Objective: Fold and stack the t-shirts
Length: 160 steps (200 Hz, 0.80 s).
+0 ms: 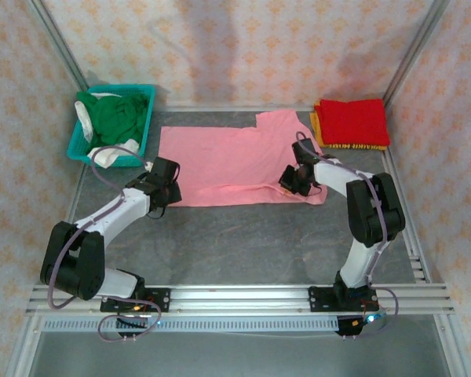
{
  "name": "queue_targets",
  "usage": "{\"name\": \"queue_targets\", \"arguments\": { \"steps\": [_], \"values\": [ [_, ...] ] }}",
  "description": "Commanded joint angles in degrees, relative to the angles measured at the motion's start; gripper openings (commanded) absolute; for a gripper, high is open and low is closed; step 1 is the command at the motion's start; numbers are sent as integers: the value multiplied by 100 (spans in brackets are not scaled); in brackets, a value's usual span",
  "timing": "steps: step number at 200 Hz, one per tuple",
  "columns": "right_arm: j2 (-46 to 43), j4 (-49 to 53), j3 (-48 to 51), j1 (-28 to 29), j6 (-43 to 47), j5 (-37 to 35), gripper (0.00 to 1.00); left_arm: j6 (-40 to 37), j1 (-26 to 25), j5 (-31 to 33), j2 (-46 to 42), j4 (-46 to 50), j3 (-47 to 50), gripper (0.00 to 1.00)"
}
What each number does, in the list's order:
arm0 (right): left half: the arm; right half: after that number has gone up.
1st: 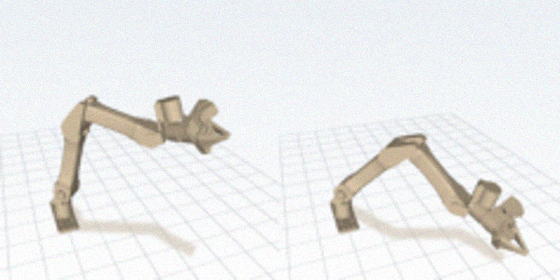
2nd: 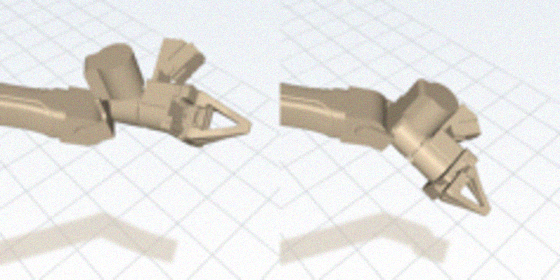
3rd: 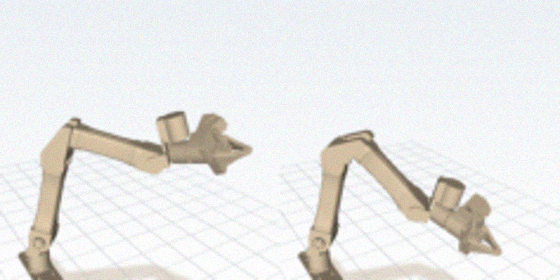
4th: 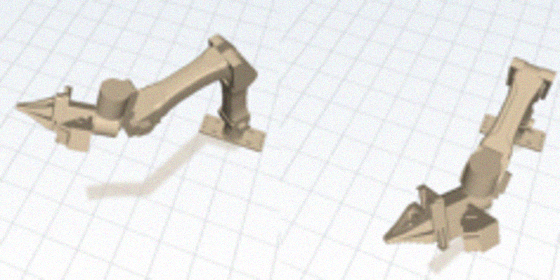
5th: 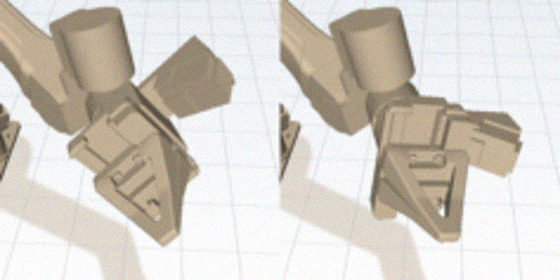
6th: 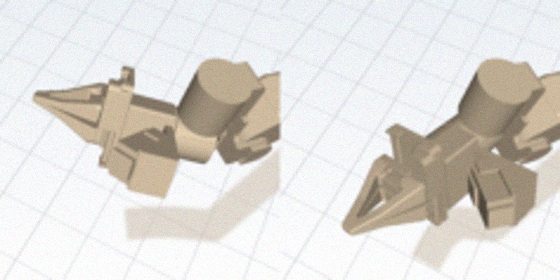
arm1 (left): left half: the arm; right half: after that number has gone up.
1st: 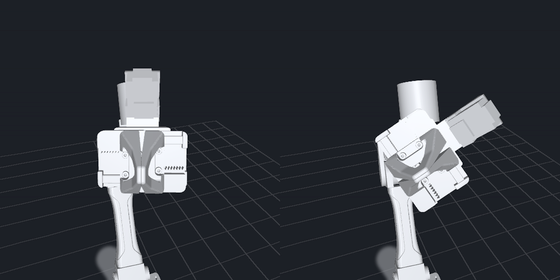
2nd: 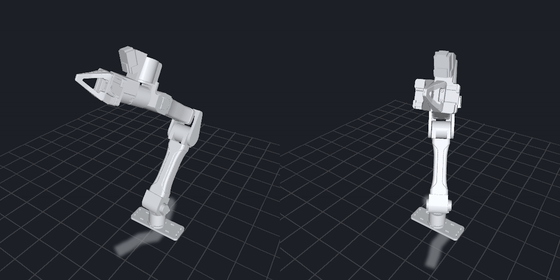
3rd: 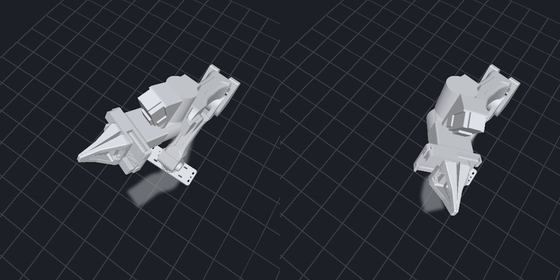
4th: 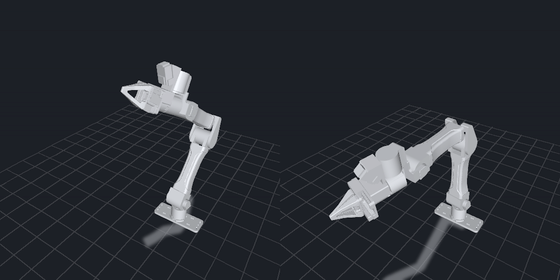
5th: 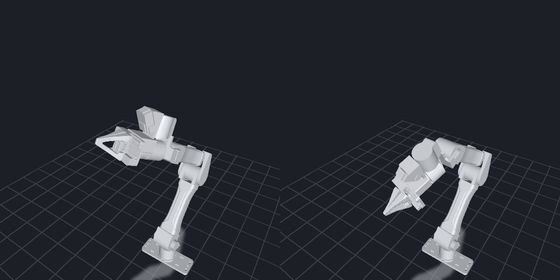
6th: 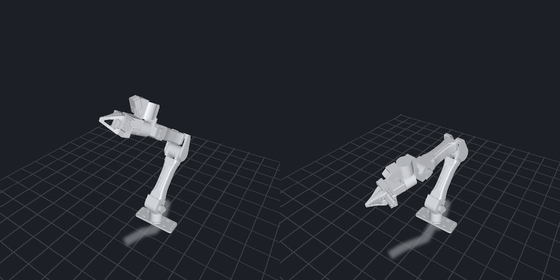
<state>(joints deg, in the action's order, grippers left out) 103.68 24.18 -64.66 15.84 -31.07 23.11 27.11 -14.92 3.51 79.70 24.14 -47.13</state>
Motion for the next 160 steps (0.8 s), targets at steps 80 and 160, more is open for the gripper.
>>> {"name": "queue_targets", "arguments": {
  "steps": [80, 160],
  "values": [
    [153, 275, -816, 39, 162, -348, 0, 99, -25, 376, 23, -57, -3, 43],
    [1445, 841, -2771, 183, 533, -510, 6, 13, -26, 577, -7, -48, 14, 43]
  ]
}}
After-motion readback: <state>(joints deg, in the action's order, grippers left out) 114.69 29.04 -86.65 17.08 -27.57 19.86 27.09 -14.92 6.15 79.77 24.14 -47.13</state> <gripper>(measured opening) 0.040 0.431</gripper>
